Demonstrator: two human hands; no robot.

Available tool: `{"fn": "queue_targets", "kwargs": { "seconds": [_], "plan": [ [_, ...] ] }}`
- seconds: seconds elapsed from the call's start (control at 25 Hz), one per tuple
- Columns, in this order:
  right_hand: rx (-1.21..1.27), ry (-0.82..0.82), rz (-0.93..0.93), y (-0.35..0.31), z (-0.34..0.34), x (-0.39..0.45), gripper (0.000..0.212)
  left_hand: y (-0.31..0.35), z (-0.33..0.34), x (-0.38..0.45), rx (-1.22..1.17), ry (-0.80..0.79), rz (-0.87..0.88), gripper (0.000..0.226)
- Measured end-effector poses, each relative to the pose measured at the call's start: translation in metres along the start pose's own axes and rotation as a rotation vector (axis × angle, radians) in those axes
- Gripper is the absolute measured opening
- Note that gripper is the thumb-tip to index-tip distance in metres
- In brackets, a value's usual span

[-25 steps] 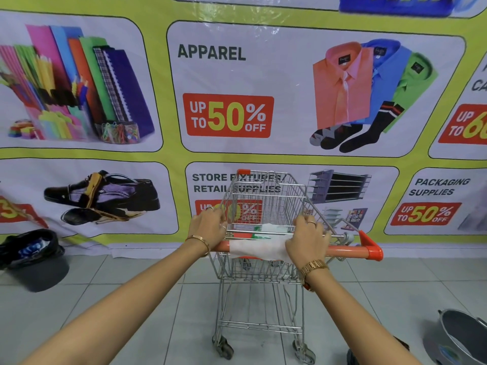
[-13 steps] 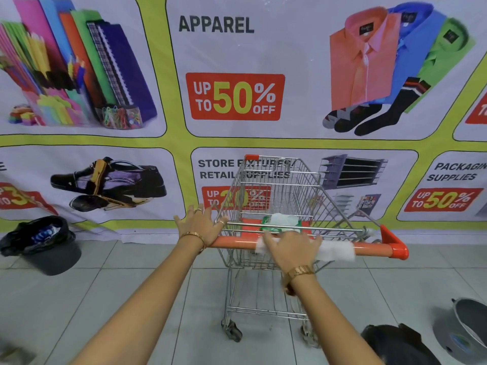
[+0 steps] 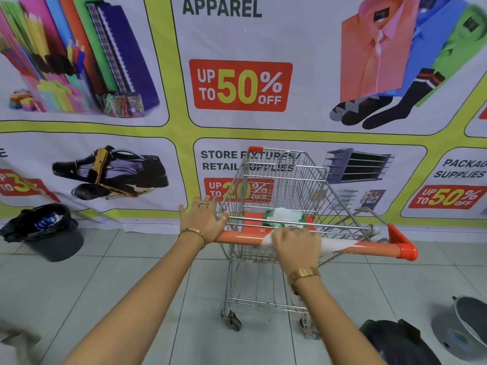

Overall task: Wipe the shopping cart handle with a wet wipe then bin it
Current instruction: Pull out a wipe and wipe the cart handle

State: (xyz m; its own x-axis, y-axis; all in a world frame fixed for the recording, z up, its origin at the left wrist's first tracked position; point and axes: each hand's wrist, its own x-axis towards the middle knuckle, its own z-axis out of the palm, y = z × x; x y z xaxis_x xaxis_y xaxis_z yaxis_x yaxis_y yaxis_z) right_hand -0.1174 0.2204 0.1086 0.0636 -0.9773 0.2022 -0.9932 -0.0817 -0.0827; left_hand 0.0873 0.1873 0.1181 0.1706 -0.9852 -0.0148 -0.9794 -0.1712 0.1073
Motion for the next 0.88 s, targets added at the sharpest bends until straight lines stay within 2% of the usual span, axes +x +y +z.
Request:
{"fn": "queue_targets", "kwargs": {
  "seconds": [0.08,0.16,0.32,0.4,0.56,0.68,0.76,0.88],
  "plan": [
    [0.007,0.072,0.135,0.031,-0.003,-0.005,0.055,0.001,-0.001,0.001,-0.005,0.004,0.002,0.062],
    [0.008,0.097,0.250,0.034,-0.001,-0.006,0.049,0.005,0.000,0.000,-0.002,0.006,0.005,0.060],
    [0.085,0.053,0.171,-0.031,-0.001,-0.001,0.050,0.012,-0.001,-0.003,0.012,0.006,0.030,0.059],
    [0.070,0.107,0.096,-0.046,0.000,-0.003,0.049,0.009,-0.001,-0.004,0.018,0.004,0.042,0.060],
    [0.025,0.068,0.064,-0.001,0.005,-0.015,0.053,0.003,-0.001,-0.003,0.008,-0.007,0.063,0.061],
    [-0.005,0.227,0.164,0.039,0.009,-0.013,0.050,0.005,-0.001,-0.004,-0.010,-0.018,0.067,0.060],
    [0.000,0.262,0.236,0.037,0.008,-0.010,0.047,0.008,-0.002,-0.005,-0.010,-0.021,0.065,0.060],
    [0.072,0.164,0.190,-0.009,0.002,-0.012,0.045,0.009,-0.002,-0.004,-0.004,-0.033,0.055,0.059]
  ]
}}
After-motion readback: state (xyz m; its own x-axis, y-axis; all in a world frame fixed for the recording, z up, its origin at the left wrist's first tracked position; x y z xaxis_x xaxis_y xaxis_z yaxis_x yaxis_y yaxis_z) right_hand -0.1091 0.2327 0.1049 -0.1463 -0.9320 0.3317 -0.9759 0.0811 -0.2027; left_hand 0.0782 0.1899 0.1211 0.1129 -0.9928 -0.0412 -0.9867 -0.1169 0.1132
